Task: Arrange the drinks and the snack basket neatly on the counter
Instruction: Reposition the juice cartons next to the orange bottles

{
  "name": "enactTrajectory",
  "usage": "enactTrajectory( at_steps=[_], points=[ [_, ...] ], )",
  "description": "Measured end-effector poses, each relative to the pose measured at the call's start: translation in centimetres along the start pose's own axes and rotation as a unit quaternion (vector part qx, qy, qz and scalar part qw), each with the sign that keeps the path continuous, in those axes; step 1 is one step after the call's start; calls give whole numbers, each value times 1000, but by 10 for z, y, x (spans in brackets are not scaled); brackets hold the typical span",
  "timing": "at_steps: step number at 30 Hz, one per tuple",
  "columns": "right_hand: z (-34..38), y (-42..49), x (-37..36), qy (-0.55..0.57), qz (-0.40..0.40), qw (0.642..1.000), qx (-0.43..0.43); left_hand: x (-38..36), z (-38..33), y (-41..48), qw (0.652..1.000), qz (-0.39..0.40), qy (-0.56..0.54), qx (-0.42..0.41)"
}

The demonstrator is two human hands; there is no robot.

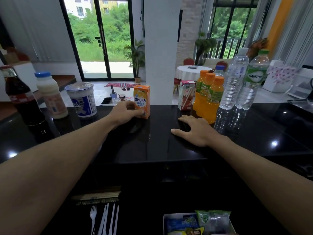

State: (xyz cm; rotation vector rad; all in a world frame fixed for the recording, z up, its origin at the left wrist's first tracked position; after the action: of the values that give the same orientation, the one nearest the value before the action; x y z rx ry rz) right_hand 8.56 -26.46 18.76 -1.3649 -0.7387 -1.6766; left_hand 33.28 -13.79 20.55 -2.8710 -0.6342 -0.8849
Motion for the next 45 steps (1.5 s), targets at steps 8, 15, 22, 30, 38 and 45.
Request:
enactTrajectory(
  at_steps=[8,15,22,30,38,45],
  points=[
    [-2,-7,3,62,4,998,4,-16,-24,-8,997,-25,63,-26],
    [-11,-28,8,76,24,996,36,-49,-50,3,995,-29,91,-33],
    [-31,-50,4,81,41,995,49,-83,-69,21,997,-32,55,-40],
    [-33,-48,8,85,4,995,56,-119,-87,42,997,-32,13,-65],
    [-33,-47,9,95,-20,993,66,-136,-100,50,996,-9,39,-79],
    [-32,-46,9,92,-17,994,58,-142,-99,57,996,-11,34,-80]
  ],
)
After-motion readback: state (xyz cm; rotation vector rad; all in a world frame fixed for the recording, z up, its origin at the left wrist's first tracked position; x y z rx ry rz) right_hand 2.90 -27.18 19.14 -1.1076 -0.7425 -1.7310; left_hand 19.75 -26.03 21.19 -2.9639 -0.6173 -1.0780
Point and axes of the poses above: each hand's wrist, its own y-axis towards the middle knuckle, its own x-axis out of the back of the hand, z = x × y, the point moved 9 cm from there along y, towards the middle knuckle, and after that the axes turned 13 degrees about z, right-handed, at the moved point
